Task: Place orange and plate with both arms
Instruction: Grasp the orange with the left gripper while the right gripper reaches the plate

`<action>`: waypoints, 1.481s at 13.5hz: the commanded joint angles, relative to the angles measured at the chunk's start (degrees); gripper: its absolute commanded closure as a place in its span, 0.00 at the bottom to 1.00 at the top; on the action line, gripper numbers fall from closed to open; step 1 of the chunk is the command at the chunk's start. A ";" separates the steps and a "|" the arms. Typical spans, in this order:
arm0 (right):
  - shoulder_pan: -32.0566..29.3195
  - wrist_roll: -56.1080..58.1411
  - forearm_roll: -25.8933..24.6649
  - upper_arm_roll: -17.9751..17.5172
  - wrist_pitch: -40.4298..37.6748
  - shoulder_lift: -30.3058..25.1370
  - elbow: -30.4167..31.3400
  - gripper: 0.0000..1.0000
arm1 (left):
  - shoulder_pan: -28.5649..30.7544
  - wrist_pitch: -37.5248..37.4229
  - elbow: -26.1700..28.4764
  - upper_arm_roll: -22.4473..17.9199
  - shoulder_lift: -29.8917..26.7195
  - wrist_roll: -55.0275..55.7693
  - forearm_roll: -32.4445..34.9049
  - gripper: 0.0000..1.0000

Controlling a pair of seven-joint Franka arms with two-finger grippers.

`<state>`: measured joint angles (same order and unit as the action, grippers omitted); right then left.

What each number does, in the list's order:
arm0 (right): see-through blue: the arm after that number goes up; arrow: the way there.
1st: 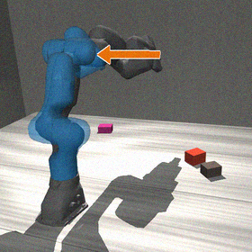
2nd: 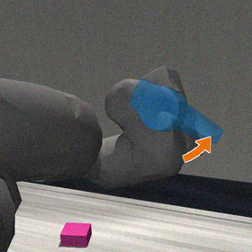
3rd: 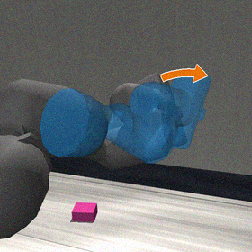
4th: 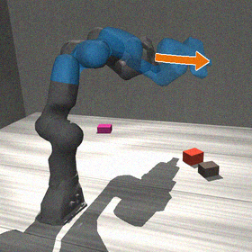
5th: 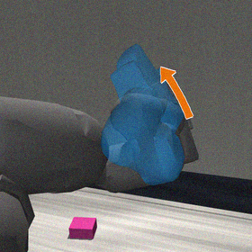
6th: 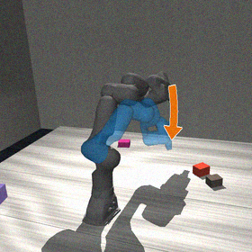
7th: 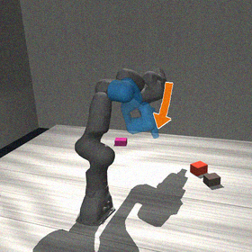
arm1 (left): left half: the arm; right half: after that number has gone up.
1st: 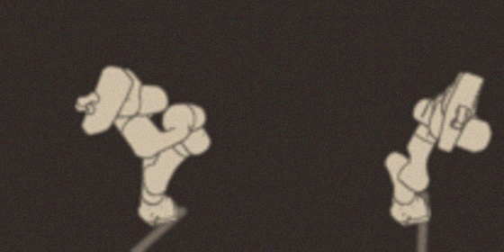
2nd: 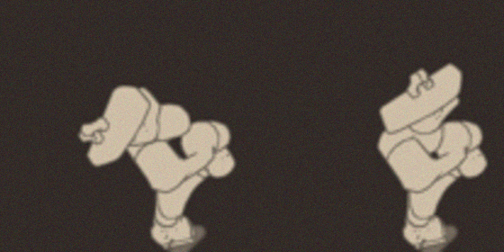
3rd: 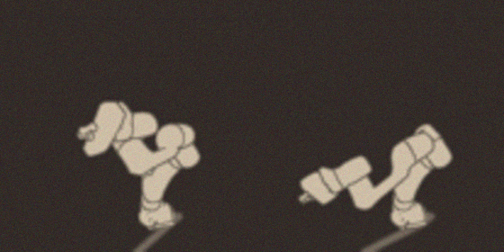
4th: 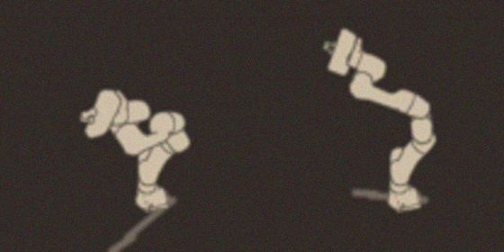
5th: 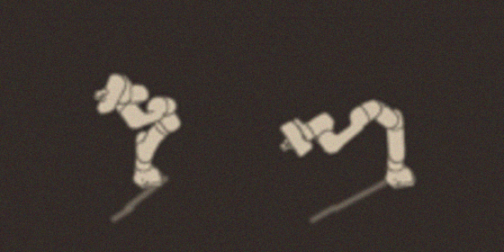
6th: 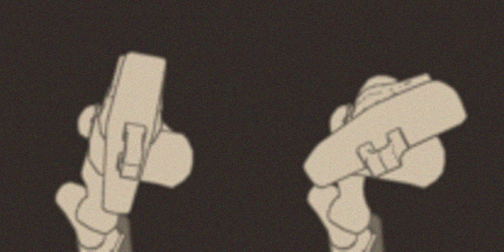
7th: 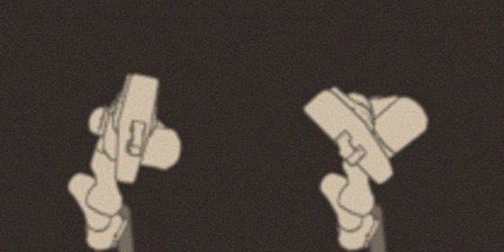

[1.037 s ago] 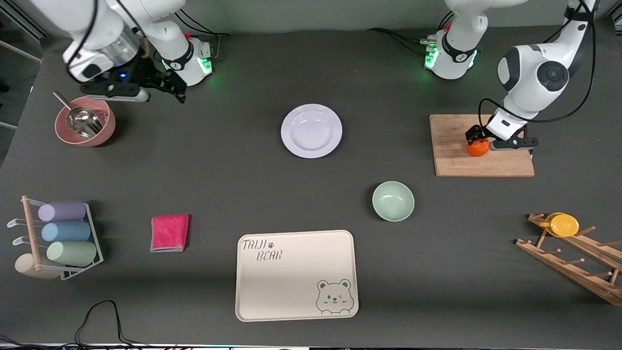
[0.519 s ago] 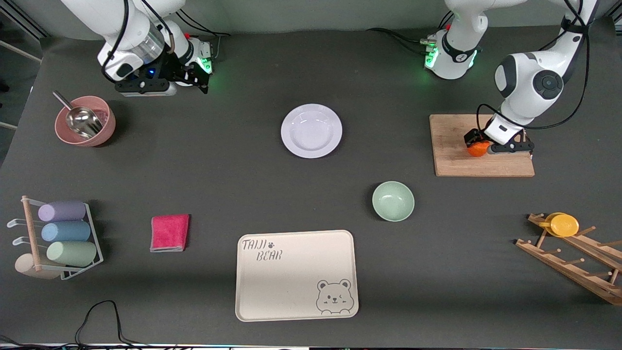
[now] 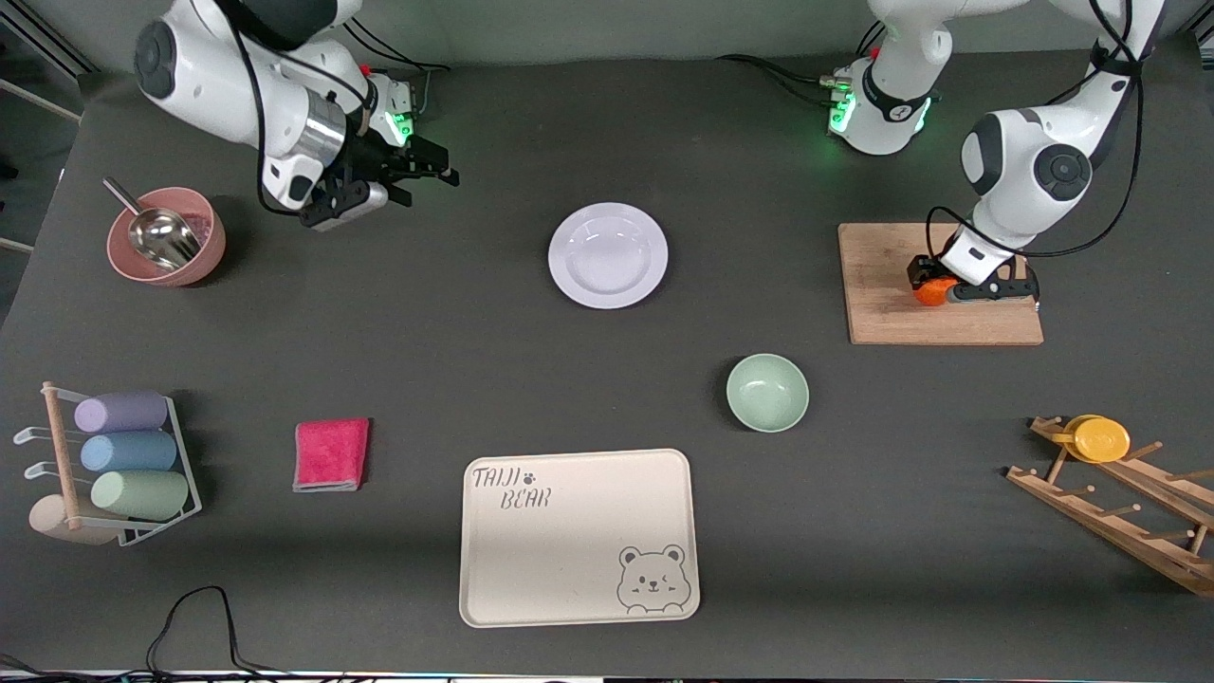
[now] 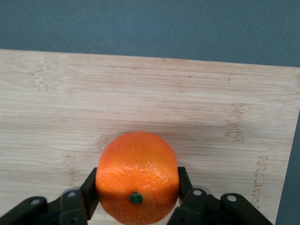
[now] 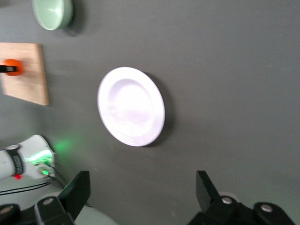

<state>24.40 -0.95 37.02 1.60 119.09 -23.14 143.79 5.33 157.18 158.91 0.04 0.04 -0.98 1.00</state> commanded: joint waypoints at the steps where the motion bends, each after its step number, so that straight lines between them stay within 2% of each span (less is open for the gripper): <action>1: -0.14 16.17 14.07 1.12 6.49 1.67 7.01 0.00 | 0.65 0.94 1.31 0.14 0.05 -1.13 0.15 1.00; 4: -0.05 37.97 33.93 2.00 8.79 9.22 10.97 0.00 | 0.56 -4.48 -0.26 0.23 -2.04 -1.04 0.06 1.00; 6: -0.05 50.72 44.49 2.01 8.71 16.25 11.42 0.00 | -0.93 -15.09 -1.58 0.84 -8.26 0.01 -1.08 1.00; 9: -0.05 65.59 57.95 2.01 8.27 24.96 11.33 0.00 | -5.85 -30.13 -8.94 0.93 -13.82 1.60 -5.38 1.00; 13: -0.05 74.85 67.02 1.92 6.96 32.26 10.72 0.00 | -9.89 -51.58 -27.30 1.11 -14.27 1.77 -9.24 1.00; 15: -0.05 77.31 69.67 2.00 3.97 35.43 10.28 0.00 | -11.21 -59.06 -33.55 1.46 -14.45 2.82 -14.33 1.00; 16: -0.05 77.50 69.77 2.01 3.70 36.57 10.02 0.00 | -11.31 -61.44 -35.93 2.94 -14.62 6.05 -16.10 1.00; 18: -0.05 77.50 71.08 2.01 2.47 37.46 10.02 0.00 | -11.31 -62.17 -38.58 10.82 -15.50 17.35 -16.73 1.00; 20: -0.05 77.50 71.52 2.01 0.54 38.34 10.02 0.00 | -11.31 -58.68 -38.77 18.74 -15.68 28.44 -20.22 1.00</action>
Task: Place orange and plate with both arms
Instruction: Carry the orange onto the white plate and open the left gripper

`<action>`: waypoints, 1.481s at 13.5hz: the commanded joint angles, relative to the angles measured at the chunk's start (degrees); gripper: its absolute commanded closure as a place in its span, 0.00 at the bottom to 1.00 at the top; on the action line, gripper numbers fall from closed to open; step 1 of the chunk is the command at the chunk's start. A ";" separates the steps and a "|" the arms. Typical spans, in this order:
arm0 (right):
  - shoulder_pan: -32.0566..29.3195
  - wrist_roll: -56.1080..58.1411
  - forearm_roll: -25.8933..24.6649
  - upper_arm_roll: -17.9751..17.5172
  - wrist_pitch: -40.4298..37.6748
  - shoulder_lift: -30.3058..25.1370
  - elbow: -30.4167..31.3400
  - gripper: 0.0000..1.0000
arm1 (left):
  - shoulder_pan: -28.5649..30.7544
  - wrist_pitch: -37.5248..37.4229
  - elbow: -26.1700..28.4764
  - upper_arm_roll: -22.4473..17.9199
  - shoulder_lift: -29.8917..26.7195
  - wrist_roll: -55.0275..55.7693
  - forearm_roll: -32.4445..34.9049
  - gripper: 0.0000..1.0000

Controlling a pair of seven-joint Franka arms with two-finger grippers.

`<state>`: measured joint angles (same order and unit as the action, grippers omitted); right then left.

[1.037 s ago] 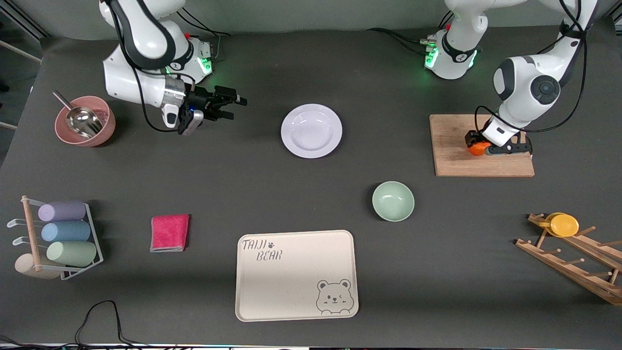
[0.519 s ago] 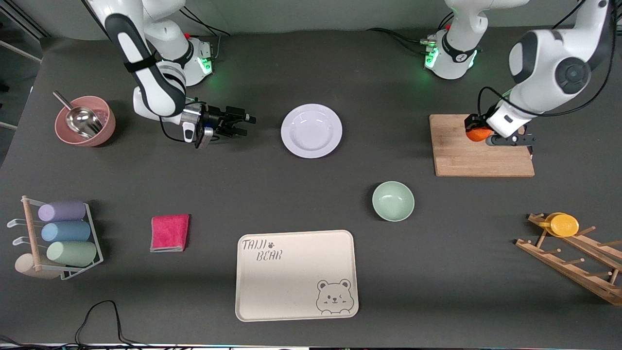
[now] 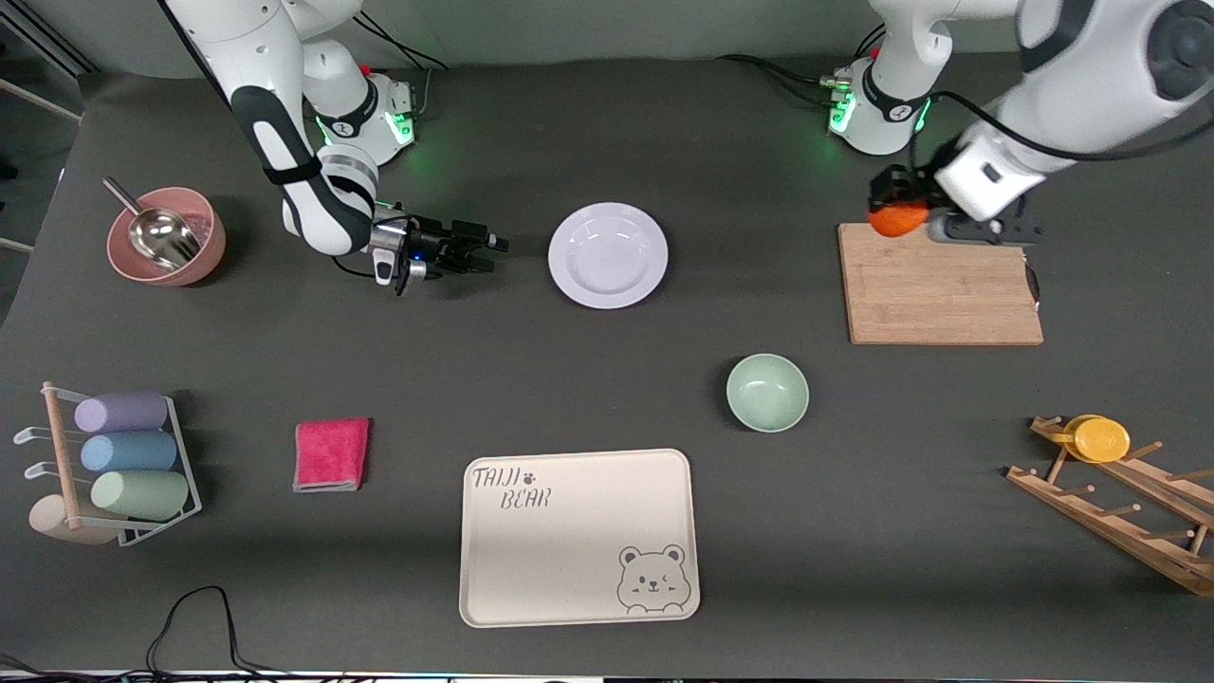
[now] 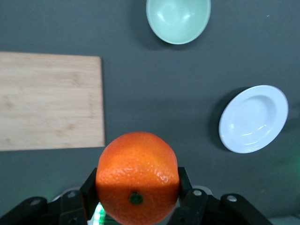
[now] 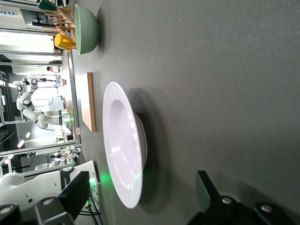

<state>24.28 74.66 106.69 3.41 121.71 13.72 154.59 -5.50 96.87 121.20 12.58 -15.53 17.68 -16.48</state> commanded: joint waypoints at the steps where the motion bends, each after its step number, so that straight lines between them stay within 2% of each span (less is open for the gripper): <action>1: 0.06 1.89 2.47 0.20 -2.79 2.10 -0.78 0.00 | -0.47 4.44 -1.06 9.97 0.14 14.79 -4.59 1.00; 3: -0.02 1.89 2.56 0.20 -3.33 2.98 -0.78 0.01 | -0.47 12.43 -0.62 17.97 2.24 26.12 -4.96 1.00; 5: -0.02 1.89 2.56 0.28 -3.41 3.07 -0.78 0.19 | -0.56 19.82 -0.53 24.13 6.80 35.27 -4.18 1.00; 6: -0.02 1.89 2.56 0.20 -3.33 3.25 -0.78 0.32 | -0.65 23.42 -0.10 26.68 9.17 38.88 -3.48 1.00; 8: -0.11 1.89 2.56 0.28 -3.33 3.25 -0.78 0.49 | -1.43 30.98 1.22 29.86 14.36 45.82 1.60 1.00; 9: -0.11 1.89 2.56 0.28 -3.33 3.25 -0.78 0.50 | -3.79 34.49 1.23 29.96 18.04 50.91 5.63 1.00; 10: -0.11 1.89 2.56 0.28 -3.41 3.25 -0.78 0.57 | -6.34 38.10 1.14 29.87 21.99 56.96 10.81 1.00; 13: -0.11 1.89 2.56 0.28 -3.41 3.25 -0.78 0.65 | -10.47 45.58 0.53 29.70 33.07 74.11 28.47 1.00; 15: -0.11 1.89 2.56 0.28 -3.41 3.25 -0.78 0.64 | -12.25 47.36 0.52 29.26 37.48 81.95 37.71 1.00; 16: -0.11 1.98 2.56 0.28 -3.41 3.25 -0.78 0.64 | -12.60 47.45 0.44 29.26 38.98 83.81 40.54 1.00; 19: -0.11 5.21 2.65 0.28 -4.02 4.65 -0.78 0.63 | -14.00 47.36 -2.54 29.17 43.02 84.97 42.49 1.00; 20: -0.20 6.37 3.00 0.28 -5.86 5.61 -0.78 0.63 | -15.66 47.27 -4.12 27.78 44.69 86.10 43.54 1.00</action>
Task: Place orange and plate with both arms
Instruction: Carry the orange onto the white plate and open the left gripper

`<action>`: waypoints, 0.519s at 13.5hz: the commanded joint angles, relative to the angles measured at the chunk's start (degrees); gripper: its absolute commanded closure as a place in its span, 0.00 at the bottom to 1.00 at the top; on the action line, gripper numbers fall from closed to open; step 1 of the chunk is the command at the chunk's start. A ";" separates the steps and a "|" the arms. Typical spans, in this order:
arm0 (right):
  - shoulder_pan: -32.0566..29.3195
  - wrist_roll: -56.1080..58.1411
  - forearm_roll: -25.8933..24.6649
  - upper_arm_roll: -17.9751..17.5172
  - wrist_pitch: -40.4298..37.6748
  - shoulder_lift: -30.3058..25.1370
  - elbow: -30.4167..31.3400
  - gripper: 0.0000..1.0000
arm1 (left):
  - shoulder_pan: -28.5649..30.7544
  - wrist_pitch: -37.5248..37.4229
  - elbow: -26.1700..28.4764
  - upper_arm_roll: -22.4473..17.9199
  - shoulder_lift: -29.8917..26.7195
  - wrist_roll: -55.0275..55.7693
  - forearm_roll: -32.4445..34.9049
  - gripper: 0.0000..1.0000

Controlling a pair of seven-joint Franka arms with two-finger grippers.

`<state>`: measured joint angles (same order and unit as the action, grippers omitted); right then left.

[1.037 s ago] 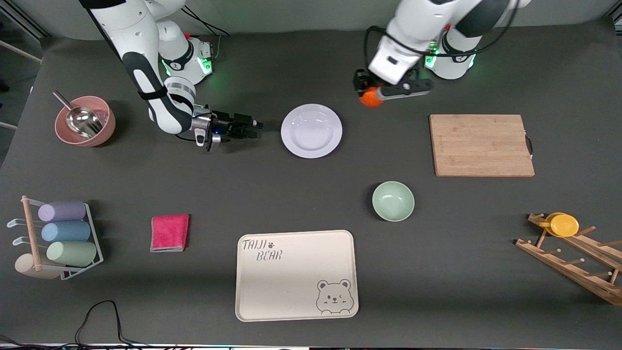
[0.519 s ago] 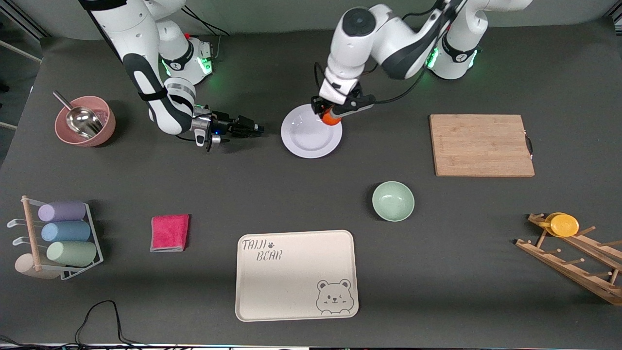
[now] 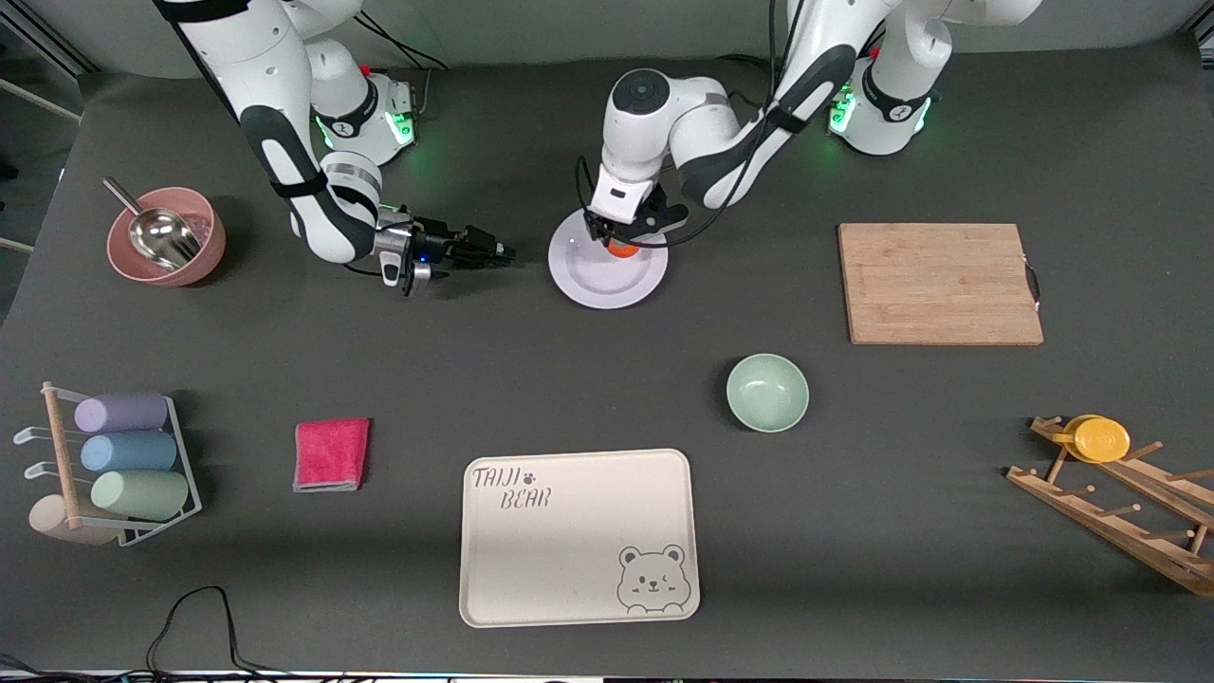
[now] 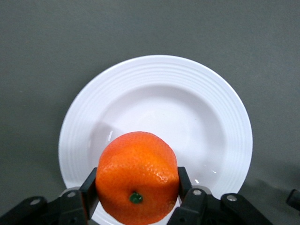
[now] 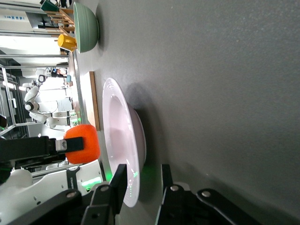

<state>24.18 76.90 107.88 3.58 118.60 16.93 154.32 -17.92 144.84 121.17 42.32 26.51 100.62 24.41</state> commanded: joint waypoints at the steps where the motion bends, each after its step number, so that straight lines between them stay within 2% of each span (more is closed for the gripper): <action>1: -0.01 5.35 1.89 0.81 -3.98 3.01 -0.60 0.63 | -6.65 -0.61 -5.23 -5.11 3.80 4.57 4.49 1.00; 3: -0.01 8.17 1.89 1.26 -4.17 3.81 -0.69 0.63 | -13.51 -0.61 -7.95 -10.91 6.09 7.83 6.26 1.00; 4: -0.01 8.27 1.89 1.26 -4.17 3.98 -0.87 0.63 | -15.11 -0.61 -8.22 -12.51 6.27 7.93 6.35 1.00; 7: -0.09 8.97 1.89 1.26 -4.26 4.86 -1.04 0.63 | -15.39 -0.79 -8.14 -12.70 6.71 7.93 6.35 1.00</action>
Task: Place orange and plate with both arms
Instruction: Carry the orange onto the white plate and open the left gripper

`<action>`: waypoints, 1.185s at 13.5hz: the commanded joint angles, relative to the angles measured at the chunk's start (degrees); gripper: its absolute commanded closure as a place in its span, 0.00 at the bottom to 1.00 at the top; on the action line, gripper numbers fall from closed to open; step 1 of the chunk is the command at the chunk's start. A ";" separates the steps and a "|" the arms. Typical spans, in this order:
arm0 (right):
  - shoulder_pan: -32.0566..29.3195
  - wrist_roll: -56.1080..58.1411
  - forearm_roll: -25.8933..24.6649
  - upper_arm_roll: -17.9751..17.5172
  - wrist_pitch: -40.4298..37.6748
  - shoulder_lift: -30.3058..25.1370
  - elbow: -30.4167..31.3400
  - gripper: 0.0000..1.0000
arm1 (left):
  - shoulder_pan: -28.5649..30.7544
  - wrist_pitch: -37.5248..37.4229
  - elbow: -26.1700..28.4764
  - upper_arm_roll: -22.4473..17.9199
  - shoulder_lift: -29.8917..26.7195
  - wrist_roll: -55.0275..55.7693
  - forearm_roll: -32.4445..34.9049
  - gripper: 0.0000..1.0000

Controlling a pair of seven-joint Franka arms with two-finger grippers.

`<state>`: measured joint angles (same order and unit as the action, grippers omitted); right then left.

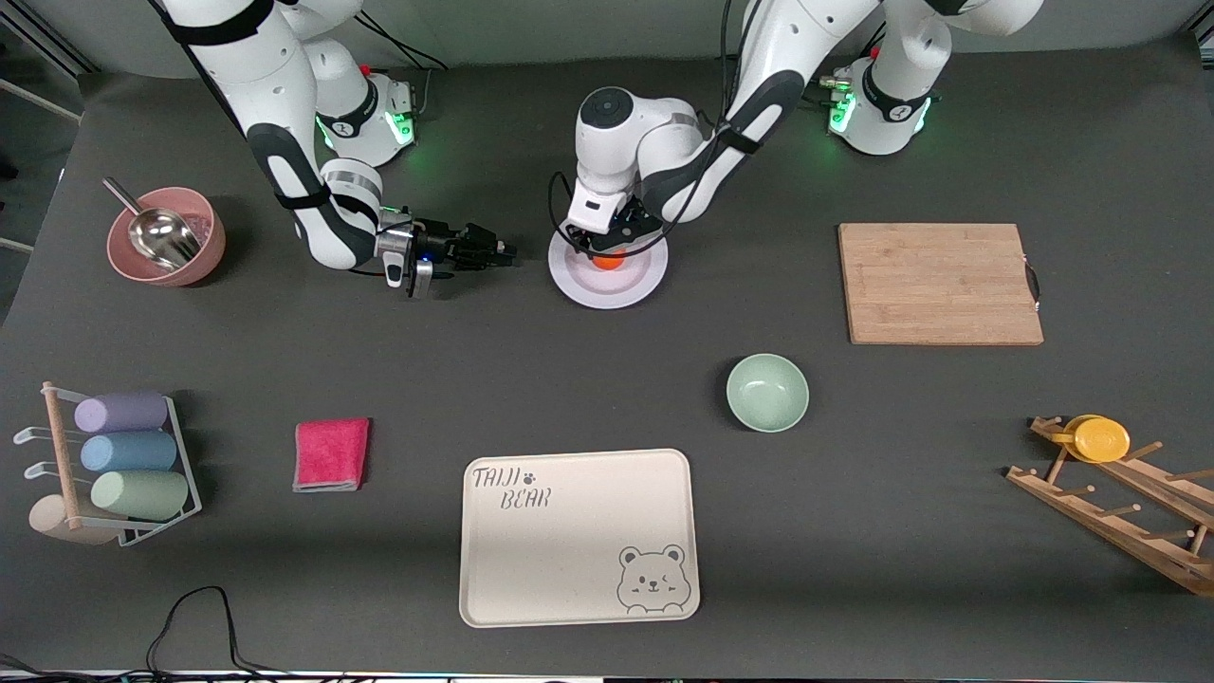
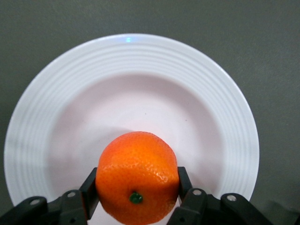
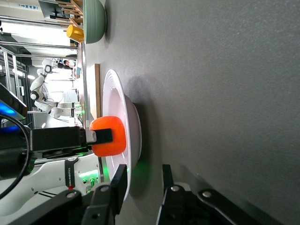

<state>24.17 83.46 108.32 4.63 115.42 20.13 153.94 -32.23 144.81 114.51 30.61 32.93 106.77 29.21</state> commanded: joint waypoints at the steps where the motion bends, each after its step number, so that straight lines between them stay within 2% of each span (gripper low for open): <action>1: 0.00 2.41 1.46 0.21 -1.08 1.84 -0.92 0.63 | -1.08 -0.85 -1.48 -0.99 0.38 1.86 1.46 1.00; 2: 0.00 2.50 1.46 0.21 -1.08 2.01 -0.92 0.63 | -1.08 -0.93 -1.48 -0.99 0.29 1.86 1.46 0.93; 4: 0.00 4.07 1.54 0.21 -1.51 2.63 -1.36 0.63 | -1.17 -1.28 -1.48 -1.08 0.29 1.86 1.46 0.08; 5: 0.00 4.34 1.55 0.21 -2.74 3.41 -1.36 0.63 | -1.17 -1.55 -1.48 -1.17 0.29 1.86 1.55 0.00; 8: 0.00 4.43 1.90 0.21 -3.63 3.69 -1.45 0.63 | -0.56 -2.51 -1.31 -1.17 -0.58 1.25 1.64 0.00; 10: 0.00 4.43 1.99 0.21 -3.63 3.69 -1.45 0.63 | 0.41 -8.29 -1.39 -1.08 -3.82 -0.15 1.55 0.00; 14: 0.17 4.52 3.57 0.03 -3.54 3.77 -1.62 0.63 | 3.92 -11.65 -1.30 -0.56 -8.92 -5.77 0.67 0.00; 16: 0.44 4.43 3.57 -0.06 -3.54 3.77 -2.24 0.63 | 8.04 -13.76 -1.57 0.76 -11.74 -11.99 -4.31 0.00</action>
<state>24.20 86.12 110.21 4.72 112.48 22.74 152.61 -26.67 132.76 112.09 30.25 24.13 98.62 27.50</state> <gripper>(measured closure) 0.630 0.000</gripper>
